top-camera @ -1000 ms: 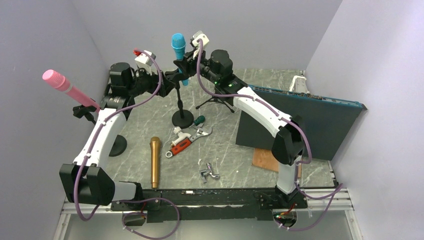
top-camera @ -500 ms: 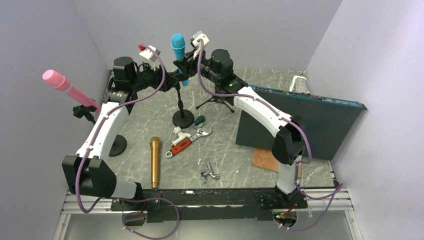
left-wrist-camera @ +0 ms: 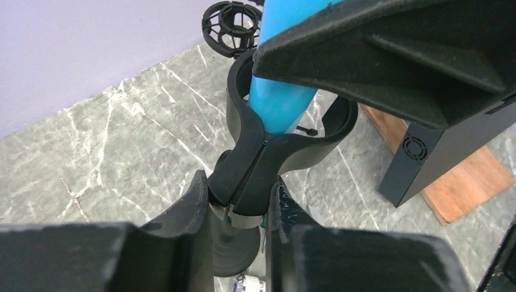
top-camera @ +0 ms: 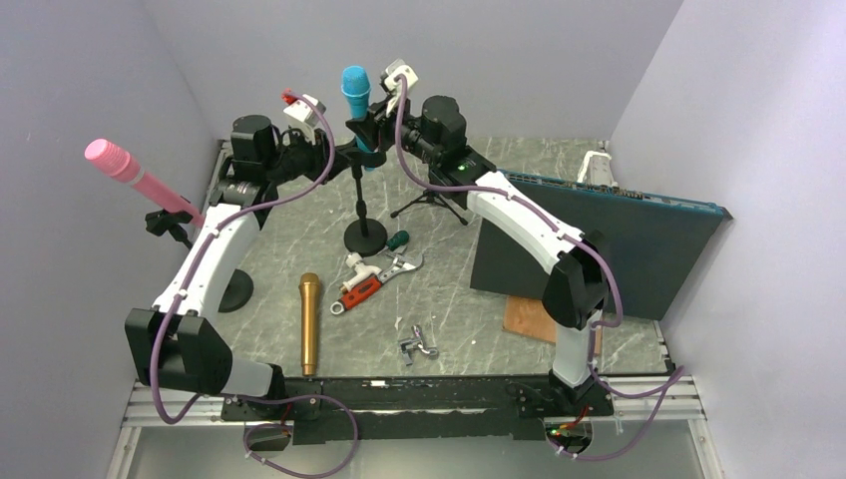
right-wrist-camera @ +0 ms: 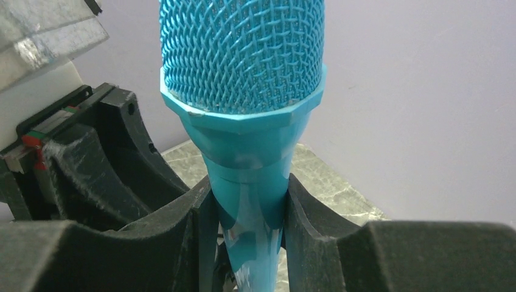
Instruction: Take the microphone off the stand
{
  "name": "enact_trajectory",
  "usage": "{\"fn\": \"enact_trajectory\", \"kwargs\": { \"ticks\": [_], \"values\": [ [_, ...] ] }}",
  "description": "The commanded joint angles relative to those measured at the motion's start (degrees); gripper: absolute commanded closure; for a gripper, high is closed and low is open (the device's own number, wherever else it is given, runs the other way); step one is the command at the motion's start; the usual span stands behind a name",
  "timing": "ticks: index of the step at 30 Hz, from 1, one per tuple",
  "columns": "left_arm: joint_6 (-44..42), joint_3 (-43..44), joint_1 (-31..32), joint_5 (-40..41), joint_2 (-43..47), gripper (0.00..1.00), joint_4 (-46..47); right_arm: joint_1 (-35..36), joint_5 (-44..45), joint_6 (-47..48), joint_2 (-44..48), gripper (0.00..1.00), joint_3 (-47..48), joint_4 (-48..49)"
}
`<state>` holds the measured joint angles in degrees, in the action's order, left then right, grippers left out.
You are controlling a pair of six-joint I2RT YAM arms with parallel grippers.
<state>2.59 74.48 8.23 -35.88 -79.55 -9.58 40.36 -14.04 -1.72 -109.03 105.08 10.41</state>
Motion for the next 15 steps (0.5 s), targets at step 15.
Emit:
{"fn": "enact_trajectory", "kwargs": {
  "ticks": [15],
  "values": [
    [-5.45, 0.07, 2.22, 13.56, 2.93, 1.00, -6.23, 2.69, 9.12, -0.10, -7.39, 1.00, 36.79, -4.67]
  ]
}}
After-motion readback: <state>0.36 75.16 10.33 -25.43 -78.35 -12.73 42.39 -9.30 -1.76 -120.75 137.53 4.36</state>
